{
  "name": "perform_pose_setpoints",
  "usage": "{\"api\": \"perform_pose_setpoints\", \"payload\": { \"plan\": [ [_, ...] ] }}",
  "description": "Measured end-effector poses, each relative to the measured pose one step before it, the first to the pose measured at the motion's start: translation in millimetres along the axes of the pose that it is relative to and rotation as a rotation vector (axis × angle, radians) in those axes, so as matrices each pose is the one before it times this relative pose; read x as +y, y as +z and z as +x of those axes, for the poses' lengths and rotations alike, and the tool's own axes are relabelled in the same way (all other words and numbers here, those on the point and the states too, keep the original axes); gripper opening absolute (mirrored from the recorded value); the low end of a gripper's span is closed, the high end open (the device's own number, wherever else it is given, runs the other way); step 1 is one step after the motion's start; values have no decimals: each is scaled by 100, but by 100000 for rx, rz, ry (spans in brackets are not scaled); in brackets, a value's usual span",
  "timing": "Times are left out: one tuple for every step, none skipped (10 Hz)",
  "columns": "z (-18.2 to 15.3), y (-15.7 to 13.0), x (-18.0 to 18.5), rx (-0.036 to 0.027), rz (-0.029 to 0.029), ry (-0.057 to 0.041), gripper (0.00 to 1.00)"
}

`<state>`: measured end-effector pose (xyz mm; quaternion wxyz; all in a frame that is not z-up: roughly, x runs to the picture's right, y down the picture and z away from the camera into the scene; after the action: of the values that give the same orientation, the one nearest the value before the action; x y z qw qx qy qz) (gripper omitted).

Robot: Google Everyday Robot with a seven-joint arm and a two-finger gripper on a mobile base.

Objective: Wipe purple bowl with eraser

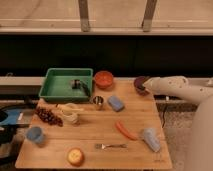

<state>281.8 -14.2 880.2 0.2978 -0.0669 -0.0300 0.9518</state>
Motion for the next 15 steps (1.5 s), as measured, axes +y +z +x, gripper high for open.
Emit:
{"api": "perform_pose_setpoints", "payload": {
  "plan": [
    [14, 2, -51, 2, 63, 77, 0],
    [-17, 2, -96, -283, 238, 547, 0],
    [-162, 103, -443, -881, 591, 1313, 0],
    [-900, -125, -762, -1586, 666, 1846, 0],
    [-996, 158, -1051, -1187, 1290, 2205, 0],
    [-432, 295, -351, -440, 675, 1123, 0],
    [-322, 648, -260, -275, 890, 1155, 0],
    [27, 594, 199, 268, 326, 211, 0],
    [-206, 627, 167, 282, 271, 96, 0],
    [-143, 687, 418, 348, 100, -113, 0],
    [134, 541, 816, 463, -434, -626, 0],
    [493, 774, 1183, 1023, -507, -1402, 0],
    [714, 624, 1280, 1177, -668, -1895, 0],
    [834, 627, 1104, 1619, -503, -2339, 0],
    [632, 381, 582, 1429, -303, -1761, 0]
  ]
}}
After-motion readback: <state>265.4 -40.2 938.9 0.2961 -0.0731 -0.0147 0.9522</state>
